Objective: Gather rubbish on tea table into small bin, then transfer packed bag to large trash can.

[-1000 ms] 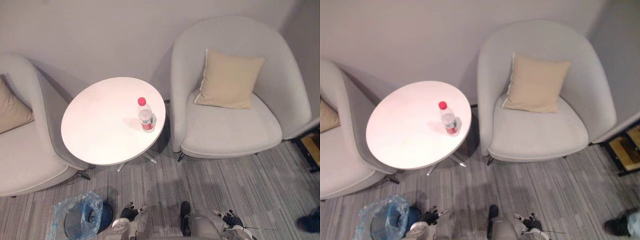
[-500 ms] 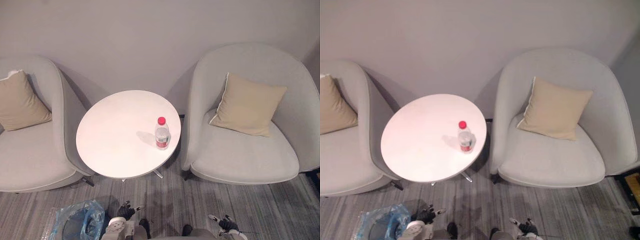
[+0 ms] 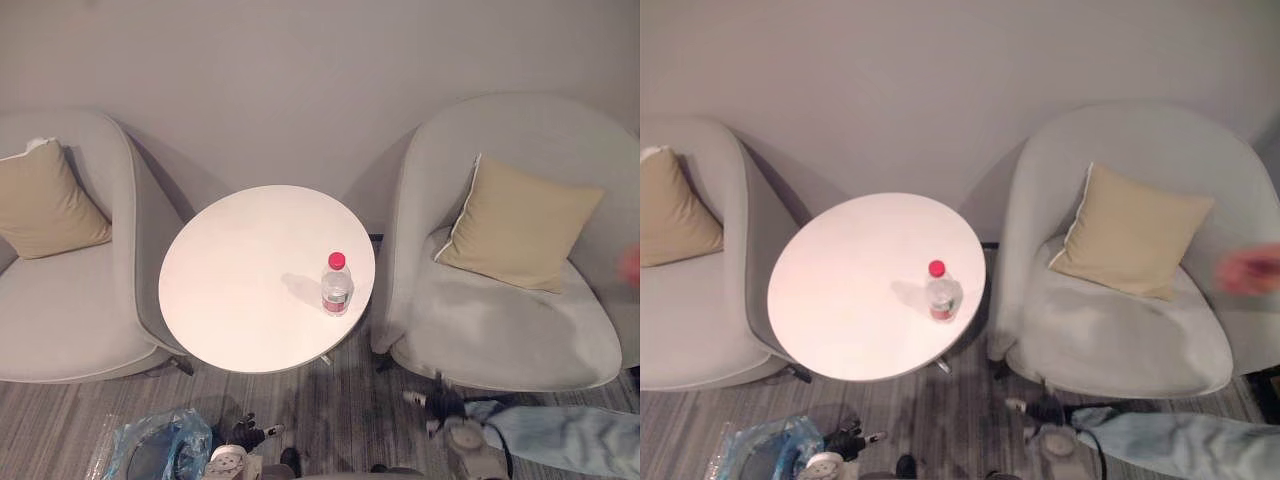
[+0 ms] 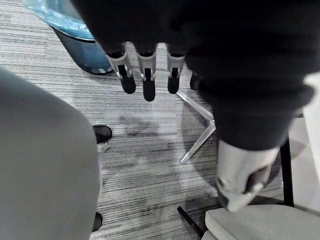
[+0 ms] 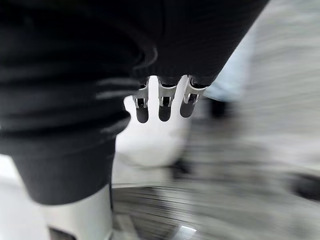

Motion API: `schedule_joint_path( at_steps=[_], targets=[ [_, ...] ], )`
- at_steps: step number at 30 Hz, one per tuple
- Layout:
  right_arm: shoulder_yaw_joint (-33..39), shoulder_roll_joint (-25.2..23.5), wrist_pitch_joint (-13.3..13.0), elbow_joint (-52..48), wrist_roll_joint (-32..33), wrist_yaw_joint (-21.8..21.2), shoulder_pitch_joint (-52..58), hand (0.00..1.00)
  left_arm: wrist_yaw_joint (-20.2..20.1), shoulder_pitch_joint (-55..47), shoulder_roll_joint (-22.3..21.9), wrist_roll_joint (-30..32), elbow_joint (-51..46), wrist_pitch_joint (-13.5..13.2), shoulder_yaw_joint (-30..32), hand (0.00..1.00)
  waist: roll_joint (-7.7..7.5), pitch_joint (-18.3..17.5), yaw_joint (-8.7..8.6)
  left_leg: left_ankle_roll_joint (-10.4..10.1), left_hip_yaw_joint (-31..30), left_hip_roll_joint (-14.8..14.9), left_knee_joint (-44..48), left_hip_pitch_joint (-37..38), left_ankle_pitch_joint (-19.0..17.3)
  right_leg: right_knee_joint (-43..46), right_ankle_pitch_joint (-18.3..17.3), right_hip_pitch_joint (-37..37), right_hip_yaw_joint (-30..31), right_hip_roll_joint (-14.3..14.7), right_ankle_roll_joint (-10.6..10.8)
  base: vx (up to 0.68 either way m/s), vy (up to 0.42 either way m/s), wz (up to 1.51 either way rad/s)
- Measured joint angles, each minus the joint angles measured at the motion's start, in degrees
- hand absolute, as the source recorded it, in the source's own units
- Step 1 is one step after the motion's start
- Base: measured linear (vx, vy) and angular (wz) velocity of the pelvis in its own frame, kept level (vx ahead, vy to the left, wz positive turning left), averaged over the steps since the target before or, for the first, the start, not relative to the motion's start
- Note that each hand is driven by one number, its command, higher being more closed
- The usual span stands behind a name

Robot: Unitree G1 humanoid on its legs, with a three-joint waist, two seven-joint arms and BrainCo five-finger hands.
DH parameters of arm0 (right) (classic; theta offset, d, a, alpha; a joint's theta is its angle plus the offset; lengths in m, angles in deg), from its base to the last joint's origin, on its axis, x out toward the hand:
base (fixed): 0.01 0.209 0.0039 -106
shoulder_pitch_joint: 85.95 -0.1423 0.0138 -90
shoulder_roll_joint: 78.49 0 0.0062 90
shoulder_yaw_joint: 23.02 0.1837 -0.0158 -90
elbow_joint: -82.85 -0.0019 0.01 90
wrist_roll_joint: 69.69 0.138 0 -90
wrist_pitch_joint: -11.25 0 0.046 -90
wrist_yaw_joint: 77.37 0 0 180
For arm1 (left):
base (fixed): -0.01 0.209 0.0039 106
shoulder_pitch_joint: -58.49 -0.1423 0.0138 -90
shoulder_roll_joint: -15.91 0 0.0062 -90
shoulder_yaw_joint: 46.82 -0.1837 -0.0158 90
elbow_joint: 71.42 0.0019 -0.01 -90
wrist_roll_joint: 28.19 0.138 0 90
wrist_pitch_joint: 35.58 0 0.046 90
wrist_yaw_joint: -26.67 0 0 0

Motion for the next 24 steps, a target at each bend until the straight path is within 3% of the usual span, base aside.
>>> schedule_joint_path(
  at_steps=[3, 11, 15, 24],
  targets=[
    [-0.56, 0.25, -1.5, -4.42, -2.1, 0.49, -1.39, 0.0, -0.02, -0.32, 0.4, 0.23, -0.42, -0.13, 0.04, 0.0, -0.66, -0.4, 0.16, 0.41, -0.03, -0.45, -0.09, -0.72, 0.28, -1.95, 1.45, 0.15, 0.16, -0.2, 0.23, -0.01, 0.044, 0.01],
    [-3.46, 1.42, -1.98, -7.29, -2.1, 0.65, -3.35, 0.0, -0.12, -0.37, 0.28, 1.06, -0.78, -1.02, 0.1, 0.0, -0.54, -0.33, 0.68, 1.06, -1.35, -1.4, -1.06, -1.35, 1.9, -2.56, 1.86, 0.07, -0.44, -0.82, 0.43, -0.04, 0.014, 0.09],
    [-4.41, 2.73, -2.24, -8.34, -2.12, 0.76, -6.16, 0.0, -0.14, -0.66, 0.07, 1.1, -1.66, -1.04, 0.1, 0.0, -0.06, 0.09, 0.76, 1.17, -3.68, -1.66, -4.12, -2.02, 4.97, -2.54, 1.8, -0.96, -2.05, -0.77, 0.51, -0.09, -0.022, 0.25],
    [-6.53, 2.64, -2.24, -8.33, -3.27, 0.89, -7.51, 0.0, -0.1, -0.73, -0.43, 1.12, -2.81, -1.09, 0.07, 0.0, 0.89, 0.79, 1.43, 1.19, -5.18, -1.89, -4.21, -2.05, 5.82, -2.42, 1.25, -0.76, -2.23, -0.89, 1.23, -0.07, -0.005, 0.09]
  ],
)
